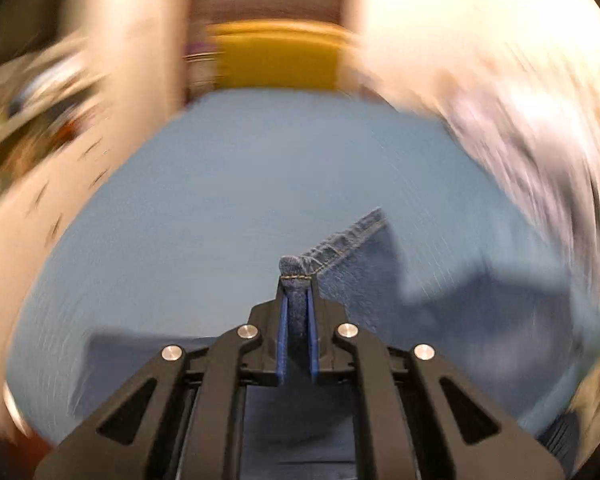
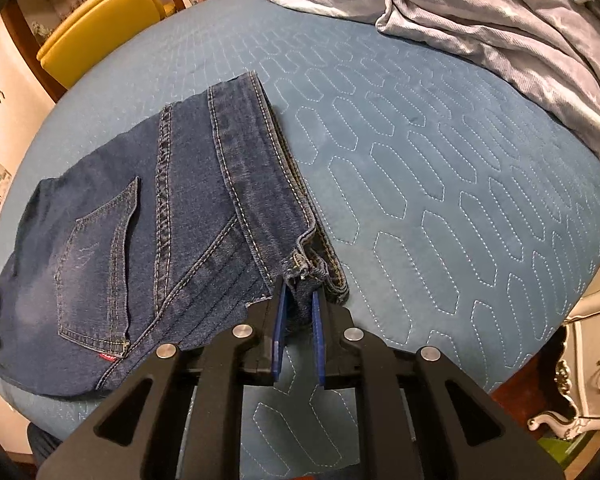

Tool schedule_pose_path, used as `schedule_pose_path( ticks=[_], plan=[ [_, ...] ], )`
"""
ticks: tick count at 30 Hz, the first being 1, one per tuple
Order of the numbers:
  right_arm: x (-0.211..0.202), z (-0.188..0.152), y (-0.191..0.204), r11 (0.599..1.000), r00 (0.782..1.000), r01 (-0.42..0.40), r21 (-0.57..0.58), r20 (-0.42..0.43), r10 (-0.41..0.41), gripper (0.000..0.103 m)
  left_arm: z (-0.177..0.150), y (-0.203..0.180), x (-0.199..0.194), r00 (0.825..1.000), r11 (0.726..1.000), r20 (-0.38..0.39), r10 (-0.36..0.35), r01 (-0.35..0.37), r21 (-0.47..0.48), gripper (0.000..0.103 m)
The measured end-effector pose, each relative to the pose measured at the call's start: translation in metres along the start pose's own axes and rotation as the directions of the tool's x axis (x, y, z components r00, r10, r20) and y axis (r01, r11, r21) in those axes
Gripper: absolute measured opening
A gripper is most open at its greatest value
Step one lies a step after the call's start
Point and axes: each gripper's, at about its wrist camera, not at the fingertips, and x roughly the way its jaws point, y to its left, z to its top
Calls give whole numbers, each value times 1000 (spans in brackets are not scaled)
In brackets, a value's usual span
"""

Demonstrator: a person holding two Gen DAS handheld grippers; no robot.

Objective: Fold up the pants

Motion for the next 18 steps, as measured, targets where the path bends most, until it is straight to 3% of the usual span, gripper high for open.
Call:
schedule_pose_path(
  ticks=[2,4,7,8,11,14,18],
  plan=[
    [-1,2,3,1000,1000,18,-9,-11,-18,10,2,79,-23,996,978,49,80,-70,-194,8],
    [-2,2,5,1000,999,28,-13,-18,-28,10,-17,152,-28,992,916,26,126,-106,-387,8],
    [-2,2,8,999,999,43,-27,-28,-44,10,-53,215,-15,987,830,-49,154,-156,-535,8],
    [-3,2,9,998,998,47,-30,-30,-48,9,-71,233,-4,988,808,-78,132,-153,-568,8],
    [-2,4,13,997,997,66,-49,-41,-68,9,-109,258,30,986,751,-148,72,-151,-643,8],
    [-1,5,14,995,995,80,-59,-48,-83,10,-134,264,55,984,711,-174,35,-147,-688,8],
    [-1,4,13,996,996,77,-47,-48,-79,10,-143,274,56,989,705,-148,26,-123,-699,12]
  ],
)
